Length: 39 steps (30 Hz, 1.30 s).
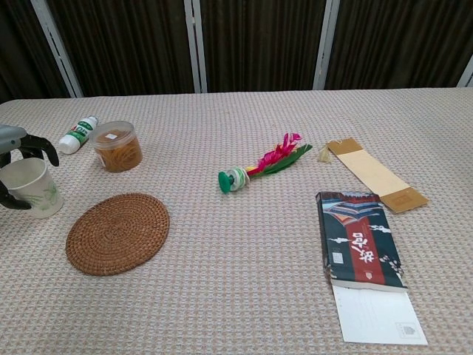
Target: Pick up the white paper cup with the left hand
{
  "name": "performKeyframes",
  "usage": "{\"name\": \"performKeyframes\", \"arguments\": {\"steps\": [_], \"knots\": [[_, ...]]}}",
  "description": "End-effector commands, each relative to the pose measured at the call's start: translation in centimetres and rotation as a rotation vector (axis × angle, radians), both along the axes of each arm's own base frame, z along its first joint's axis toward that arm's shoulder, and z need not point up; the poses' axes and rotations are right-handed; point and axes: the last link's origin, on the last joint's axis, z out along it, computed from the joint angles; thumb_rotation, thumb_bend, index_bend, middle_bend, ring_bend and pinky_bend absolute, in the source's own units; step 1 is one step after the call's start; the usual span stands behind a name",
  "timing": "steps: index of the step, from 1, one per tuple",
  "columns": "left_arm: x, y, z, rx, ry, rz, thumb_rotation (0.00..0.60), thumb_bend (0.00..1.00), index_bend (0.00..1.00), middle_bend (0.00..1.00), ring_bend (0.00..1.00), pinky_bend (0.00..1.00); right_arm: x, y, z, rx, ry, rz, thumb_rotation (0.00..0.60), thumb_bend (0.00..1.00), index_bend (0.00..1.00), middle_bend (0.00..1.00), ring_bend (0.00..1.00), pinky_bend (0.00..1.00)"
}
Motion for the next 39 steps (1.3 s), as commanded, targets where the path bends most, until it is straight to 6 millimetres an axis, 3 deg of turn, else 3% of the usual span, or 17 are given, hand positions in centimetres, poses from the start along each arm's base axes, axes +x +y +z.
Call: {"name": "performKeyframes", "arguments": {"steps": [1,7,14,23,28,39], "knots": [[0.1,0.0,0.5,0.015,-0.008,-0.01,0.6,0.14,0.33,0.43,0.32,0.45,0.0,0.0,0.0,0.0,-0.002,-0.001,0.6,0.0,0.0,0.0,0.0,0.0],[1.3,-0.4,1.9,0.043,-0.063,-0.047,0.6,0.13,0.34,0.43,0.32,0.45,0.0,-0.1,0.1,0.001,-0.009,-0.001,0.6,0.0,0.0,0.0,0.0,0.0],[5.3,-1.8,2.9,0.014,-0.167,-0.138,0.6,0.12,0.34,0.43,0.32,0.45,0.0,-0.1,0.1,0.006,-0.018,-0.001,0.6,0.0,0.0,0.0,0.0,0.0],[9.7,-2.6,-1.0,-0.124,-0.185,-0.177,0.6,0.12,0.35,0.43,0.32,0.45,-0.1,-0.2,0.2,0.004,-0.021,-0.006,0.6,0.0,0.0,0.0,0.0,0.0],[10.3,-2.5,-2.8,-0.155,-0.159,-0.155,0.6,0.12,0.35,0.43,0.32,0.45,-0.5,-0.3,0.5,-0.002,-0.021,-0.017,0.6,0.0,0.0,0.0,0.0,0.0],[10.5,-2.6,-4.0,-0.177,-0.124,-0.13,0.6,0.09,0.34,0.41,0.3,0.44,-0.7,-0.3,0.7,-0.006,-0.024,-0.027,0.6,0.0,0.0,0.0,0.0,0.0]]}}
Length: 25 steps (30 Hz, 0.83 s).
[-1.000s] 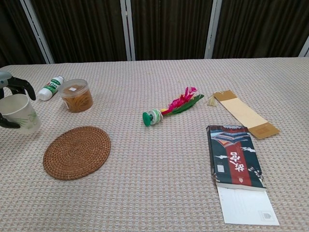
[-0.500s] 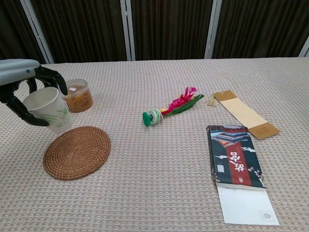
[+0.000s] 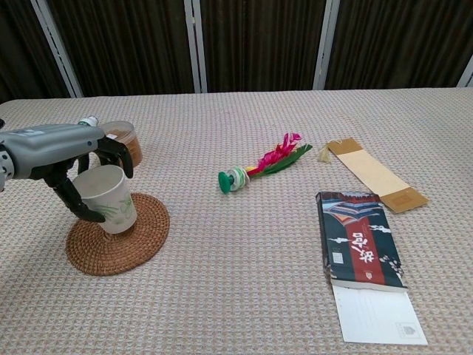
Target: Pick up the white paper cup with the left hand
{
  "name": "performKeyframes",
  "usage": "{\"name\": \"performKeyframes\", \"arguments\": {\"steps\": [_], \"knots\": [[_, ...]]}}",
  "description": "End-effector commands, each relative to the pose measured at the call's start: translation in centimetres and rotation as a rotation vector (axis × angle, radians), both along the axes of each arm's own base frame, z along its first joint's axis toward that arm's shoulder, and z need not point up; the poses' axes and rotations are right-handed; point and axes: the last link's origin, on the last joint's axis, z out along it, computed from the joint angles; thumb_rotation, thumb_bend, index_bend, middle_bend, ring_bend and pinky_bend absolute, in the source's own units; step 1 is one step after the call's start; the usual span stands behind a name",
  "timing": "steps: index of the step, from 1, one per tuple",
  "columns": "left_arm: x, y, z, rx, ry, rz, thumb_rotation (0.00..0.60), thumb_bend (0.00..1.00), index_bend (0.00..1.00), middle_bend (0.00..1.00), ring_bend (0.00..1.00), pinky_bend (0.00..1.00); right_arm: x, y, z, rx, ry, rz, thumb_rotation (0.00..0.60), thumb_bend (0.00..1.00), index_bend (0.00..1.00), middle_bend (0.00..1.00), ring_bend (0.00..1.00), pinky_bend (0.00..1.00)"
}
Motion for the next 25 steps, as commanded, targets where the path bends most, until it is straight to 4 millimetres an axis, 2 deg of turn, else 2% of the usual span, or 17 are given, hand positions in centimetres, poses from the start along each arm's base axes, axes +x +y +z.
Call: {"name": "performKeyframes", "arguments": {"steps": [1,2,4,6,8,10,12,17,20,22,25], "knots": [[0.0,-0.2,-0.3,-0.016,0.006,0.004,0.6,0.07,0.34,0.39,0.29,0.44,0.0,0.1,0.0,0.0,-0.001,0.001,0.6,0.0,0.0,0.0,0.0,0.0],[-0.1,-0.2,-0.3,-0.02,0.014,0.005,0.6,0.06,0.33,0.37,0.27,0.43,0.0,0.1,0.0,-0.001,-0.001,0.001,0.6,0.0,0.0,0.0,0.0,0.0],[-0.1,-0.2,-0.1,-0.012,0.033,-0.007,0.6,0.02,0.27,0.26,0.18,0.37,0.1,0.1,0.0,-0.002,-0.002,0.002,0.6,0.0,0.0,0.0,0.0,0.0],[0.0,-0.3,0.1,-0.002,0.049,-0.019,0.6,0.0,0.16,0.09,0.05,0.23,0.1,0.1,0.0,-0.002,-0.003,0.003,0.6,0.0,0.0,0.0,0.0,0.0],[0.1,-0.6,0.7,0.01,0.068,-0.026,0.6,0.0,0.07,0.01,0.0,0.13,0.1,0.2,0.0,-0.001,-0.005,0.003,0.6,0.0,0.0,0.0,0.0,0.0],[0.4,-0.9,1.5,0.028,0.076,-0.032,0.6,0.0,0.01,0.0,0.0,0.06,0.1,0.2,0.0,0.0,-0.008,0.005,0.6,0.0,0.0,0.0,0.0,0.0],[0.7,-1.1,2.4,0.053,0.066,-0.038,0.6,0.0,0.0,0.0,0.0,0.03,0.2,0.2,0.0,0.001,-0.01,0.008,0.6,0.0,0.0,0.0,0.0,0.0],[0.5,-2.1,6.3,0.191,-0.001,-0.04,0.6,0.0,0.0,0.0,0.0,0.0,0.4,0.4,0.1,0.004,-0.017,0.018,0.6,0.0,0.0,0.0,0.0,0.0],[-1.1,-3.2,8.8,0.304,-0.032,-0.03,0.6,0.0,0.0,0.0,0.0,0.0,0.5,0.6,0.1,0.007,-0.024,0.027,0.6,0.0,0.0,0.0,0.0,0.0],[-3.1,-4.6,10.4,0.373,-0.056,-0.004,0.6,0.0,0.0,0.0,0.0,0.0,0.5,0.7,0.2,0.011,-0.031,0.033,0.6,0.0,0.0,0.0,0.0,0.0],[-5.4,-6.1,11.7,0.411,-0.078,0.033,0.6,0.0,0.0,0.0,0.0,0.0,0.6,1.0,0.2,0.014,-0.034,0.042,0.6,0.0,0.0,0.0,0.0,0.0]]}}
